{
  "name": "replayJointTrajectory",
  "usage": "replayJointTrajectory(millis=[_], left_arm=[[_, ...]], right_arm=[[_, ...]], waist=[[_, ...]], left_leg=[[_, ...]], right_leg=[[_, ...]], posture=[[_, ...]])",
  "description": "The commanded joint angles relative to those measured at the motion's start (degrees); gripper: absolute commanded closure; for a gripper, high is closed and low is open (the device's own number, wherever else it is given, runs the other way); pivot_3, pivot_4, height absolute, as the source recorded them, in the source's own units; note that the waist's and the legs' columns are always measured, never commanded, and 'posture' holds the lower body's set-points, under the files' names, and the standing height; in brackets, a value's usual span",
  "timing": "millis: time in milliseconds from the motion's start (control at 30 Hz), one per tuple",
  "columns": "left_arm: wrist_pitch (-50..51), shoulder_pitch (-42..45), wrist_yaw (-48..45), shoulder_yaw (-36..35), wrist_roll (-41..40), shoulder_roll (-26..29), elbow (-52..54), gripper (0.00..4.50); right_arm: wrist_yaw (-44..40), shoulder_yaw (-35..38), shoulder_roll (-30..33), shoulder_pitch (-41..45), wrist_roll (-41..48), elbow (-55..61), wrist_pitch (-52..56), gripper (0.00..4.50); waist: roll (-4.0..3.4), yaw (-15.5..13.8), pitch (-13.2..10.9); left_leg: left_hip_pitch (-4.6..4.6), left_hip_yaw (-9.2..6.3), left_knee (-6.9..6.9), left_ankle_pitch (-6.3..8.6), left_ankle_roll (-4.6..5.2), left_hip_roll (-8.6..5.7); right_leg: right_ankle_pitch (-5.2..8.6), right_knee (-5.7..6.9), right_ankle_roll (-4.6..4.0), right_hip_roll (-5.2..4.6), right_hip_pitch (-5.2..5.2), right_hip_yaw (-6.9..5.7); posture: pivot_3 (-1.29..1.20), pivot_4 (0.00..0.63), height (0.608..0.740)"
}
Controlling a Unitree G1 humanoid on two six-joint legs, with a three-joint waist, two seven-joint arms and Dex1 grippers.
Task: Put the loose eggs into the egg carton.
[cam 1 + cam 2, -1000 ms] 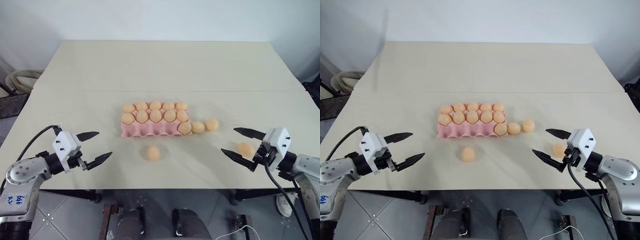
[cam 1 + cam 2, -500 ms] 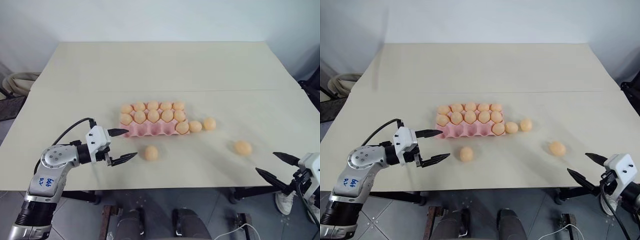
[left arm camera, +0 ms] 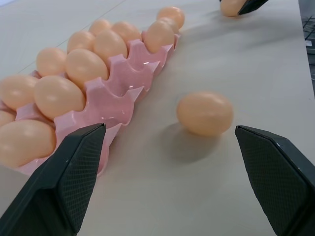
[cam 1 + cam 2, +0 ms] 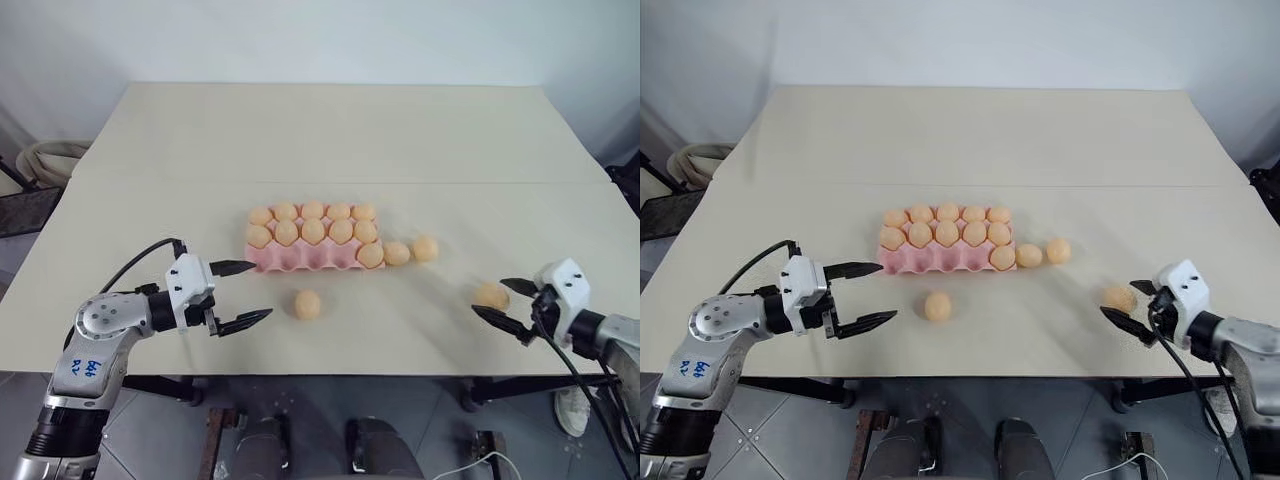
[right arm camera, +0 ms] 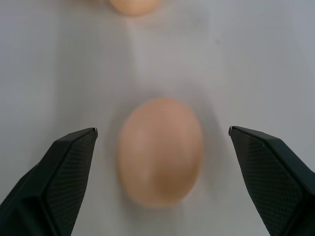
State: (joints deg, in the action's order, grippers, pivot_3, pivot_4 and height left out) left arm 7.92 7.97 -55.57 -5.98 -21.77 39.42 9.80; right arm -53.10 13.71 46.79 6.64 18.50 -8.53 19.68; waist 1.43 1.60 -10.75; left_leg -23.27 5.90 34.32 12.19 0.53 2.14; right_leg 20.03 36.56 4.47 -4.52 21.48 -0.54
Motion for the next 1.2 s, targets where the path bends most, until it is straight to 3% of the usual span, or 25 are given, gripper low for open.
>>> replayJointTrajectory(millis=[33,167,233,333,533,733,933,1200], left_arm=[[0.3,-1.6,1.0,-2.4,-0.9,0.8,3.7,0.00],[0.7,-3.3,1.9,-3.6,-0.9,0.9,5.0,0.00],[1.0,-3.9,2.3,-4.2,-0.8,0.8,5.5,0.00],[1.6,-4.9,4.3,-6.5,-1.2,0.4,5.3,0.00],[3.1,-8.2,8.7,-11.2,-2.7,-1.7,5.0,0.00],[2.2,-11.8,9.0,-12.0,-2.7,-2.0,6.6,0.00],[2.5,-11.9,9.5,-11.8,-2.4,-1.8,8.4,0.00],[3.5,-12.1,9.8,-10.8,-2.6,-1.9,10.5,0.00]], right_arm=[[-0.7,0.7,0.4,1.3,0.2,-0.8,-1.4,0.92],[-2.2,1.3,0.3,0.9,1.1,0.2,-3.1,2.44],[-3.8,2.1,-0.2,0.7,3.1,2.3,-3.4,2.80],[-4.4,0.0,-1.3,3.1,6.1,9.3,-0.7,2.82],[2.7,-12.6,-9.4,18.9,4.6,18.2,10.1,2.82],[6.6,-24.0,-17.7,30.2,-0.9,14.1,15.0,2.82],[6.3,-28.7,-21.7,34.0,-4.4,7.7,13.9,2.82],[6.5,-26.9,-23.1,34.3,-4.4,8.2,13.3,0.11]], waist=[[-0.01,0.0,0.0],[-0.01,0.0,0.0],[-0.01,0.0,0.0],[-0.01,0.2,0.0],[0.00,1.7,0.0],[0.02,1.1,0.0],[0.02,1.2,0.0],[0.02,1.8,0.0]], left_leg=[[-0.01,0.00,-0.02,-0.01,0.03,0.00],[-0.01,0.01,-0.01,-0.03,0.10,0.00],[0.00,0.02,-0.01,-0.02,0.08,0.00],[0.02,0.04,0.00,0.00,0.04,0.00],[0.10,0.02,0.07,-0.01,-0.15,0.07],[-0.12,-0.18,-0.03,0.05,-0.26,0.02],[-0.32,-0.27,-0.17,0.13,-0.26,0.01],[-0.44,-0.24,-0.18,0.09,-0.18,0.03]], right_leg=[[0.00,-0.02,0.00,0.00,0.00,0.00],[-0.01,-0.02,0.02,0.02,-0.01,-0.01],[-0.01,-0.01,0.03,0.02,-0.02,0.00],[-0.02,0.03,0.05,0.02,-0.03,0.02],[-0.02,0.35,0.02,0.05,0.03,0.03],[0.04,0.17,-0.09,-0.07,0.17,-0.16],[0.04,-0.16,-0.09,-0.11,0.24,-0.34],[0.04,-0.09,-0.09,-0.04,0.40,-0.40]], posture=[[0.00,0.150,0.740],[0.00,0.150,0.740],[0.00,0.150,0.740],[0.00,0.150,0.740],[0.00,0.150,0.740],[0.00,0.150,0.740],[0.00,0.150,0.740],[0.00,0.150,0.740]])
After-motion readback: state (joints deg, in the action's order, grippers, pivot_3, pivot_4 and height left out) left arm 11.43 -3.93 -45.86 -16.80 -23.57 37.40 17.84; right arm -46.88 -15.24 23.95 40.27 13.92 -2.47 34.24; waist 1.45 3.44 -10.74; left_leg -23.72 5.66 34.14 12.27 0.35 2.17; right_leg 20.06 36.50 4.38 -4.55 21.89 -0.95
